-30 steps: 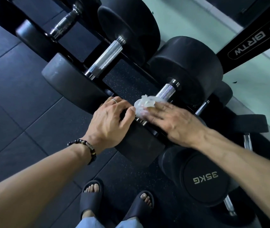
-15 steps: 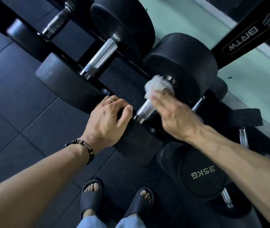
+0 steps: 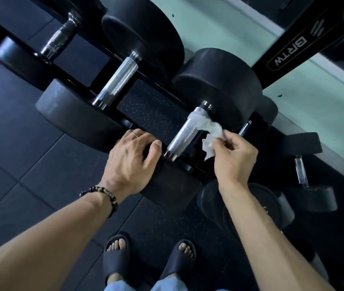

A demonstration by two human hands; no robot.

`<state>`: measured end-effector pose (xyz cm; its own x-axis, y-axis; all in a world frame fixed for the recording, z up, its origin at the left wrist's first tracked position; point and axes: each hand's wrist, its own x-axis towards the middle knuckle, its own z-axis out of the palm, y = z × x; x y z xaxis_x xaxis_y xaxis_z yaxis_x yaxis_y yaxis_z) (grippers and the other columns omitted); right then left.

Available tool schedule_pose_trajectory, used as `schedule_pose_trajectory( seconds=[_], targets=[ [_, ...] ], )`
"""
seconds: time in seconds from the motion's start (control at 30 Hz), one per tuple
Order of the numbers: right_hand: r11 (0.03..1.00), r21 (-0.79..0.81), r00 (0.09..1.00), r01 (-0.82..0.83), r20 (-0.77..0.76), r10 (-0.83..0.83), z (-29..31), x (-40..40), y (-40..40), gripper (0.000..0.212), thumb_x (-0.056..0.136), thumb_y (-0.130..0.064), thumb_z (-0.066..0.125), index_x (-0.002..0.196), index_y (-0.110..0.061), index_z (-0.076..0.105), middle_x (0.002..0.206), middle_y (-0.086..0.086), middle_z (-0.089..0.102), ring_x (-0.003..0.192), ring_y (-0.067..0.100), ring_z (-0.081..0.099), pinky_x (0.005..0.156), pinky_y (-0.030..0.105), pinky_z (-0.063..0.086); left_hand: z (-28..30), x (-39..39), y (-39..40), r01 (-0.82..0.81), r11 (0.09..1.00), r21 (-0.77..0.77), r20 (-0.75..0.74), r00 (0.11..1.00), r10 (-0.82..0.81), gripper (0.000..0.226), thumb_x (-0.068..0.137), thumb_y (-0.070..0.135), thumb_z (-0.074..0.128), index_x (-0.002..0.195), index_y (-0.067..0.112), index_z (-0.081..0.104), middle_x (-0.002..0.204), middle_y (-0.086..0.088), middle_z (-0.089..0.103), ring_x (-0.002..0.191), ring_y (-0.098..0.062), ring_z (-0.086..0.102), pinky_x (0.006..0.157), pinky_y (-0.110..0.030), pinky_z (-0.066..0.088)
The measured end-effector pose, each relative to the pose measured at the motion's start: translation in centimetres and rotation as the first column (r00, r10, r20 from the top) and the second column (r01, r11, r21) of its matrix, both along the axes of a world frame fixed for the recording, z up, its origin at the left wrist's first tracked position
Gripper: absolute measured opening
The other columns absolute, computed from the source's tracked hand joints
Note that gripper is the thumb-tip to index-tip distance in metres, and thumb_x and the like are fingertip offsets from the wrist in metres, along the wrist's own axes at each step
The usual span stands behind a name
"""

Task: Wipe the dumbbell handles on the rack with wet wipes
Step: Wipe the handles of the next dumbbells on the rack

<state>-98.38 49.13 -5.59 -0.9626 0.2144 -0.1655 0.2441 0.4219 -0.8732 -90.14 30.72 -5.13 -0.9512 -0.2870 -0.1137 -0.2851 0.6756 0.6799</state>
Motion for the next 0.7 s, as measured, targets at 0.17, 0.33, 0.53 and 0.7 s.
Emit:
schedule_pose_trajectory(
  seconds=[0.17,0.33,0.53,0.7],
  targets=[
    [0.956,-0.176,0.954,0.236,0.226,-0.194,-0.2,-2.1,-3.2,0.022,0.086,-0.014,0.076,0.070,-0.028,0.075,0.078,-0.004,0.074,0.081,0.014,0.072,0.083,0.039,0.061,-0.1,0.1,0.0,-0.011,1.000,0.022,-0.026,1.000,0.012,0.048,0.094,0.048,0.031,0.088,0.020,0.069,0.098,0.010,0.063,0.099,-0.009,0.053,0.085,-0.029,0.043],
    [0.900,-0.230,0.909,0.370,0.290,-0.300,-0.7,-4.7,-6.0,0.019,0.091,-0.023,0.074,0.072,-0.024,0.071,0.087,0.003,0.073,0.088,0.021,0.068,0.087,0.031,0.056,-0.4,0.0,-0.3,0.012,1.000,-0.005,-0.031,0.999,-0.012,0.049,0.095,0.046,0.031,0.087,0.015,0.068,0.094,0.004,0.063,0.094,-0.014,0.054,0.084,-0.031,0.044],
    [0.979,-0.100,0.938,0.180,0.316,-0.140,-1.3,-2.0,-5.8,0.028,0.088,-0.029,0.073,0.069,-0.008,0.070,0.061,-0.006,0.068,0.062,0.012,0.062,0.071,0.035,0.060,-0.3,0.1,-0.1,0.005,1.000,0.012,-0.042,0.999,-0.005,0.048,0.095,0.046,0.032,0.087,0.017,0.069,0.097,0.005,0.064,0.098,-0.014,0.055,0.086,-0.033,0.045],
    [0.989,-0.129,0.939,0.078,0.342,-0.029,-1.6,-2.2,-4.4,0.028,0.091,-0.026,0.072,0.069,-0.009,0.074,0.068,0.002,0.070,0.069,0.011,0.063,0.073,0.027,0.056,-0.1,0.1,-0.1,0.002,1.000,0.013,-0.040,0.999,-0.002,0.047,0.095,0.046,0.032,0.086,0.018,0.069,0.098,0.008,0.064,0.100,-0.010,0.053,0.086,-0.027,0.041]
  ],
)
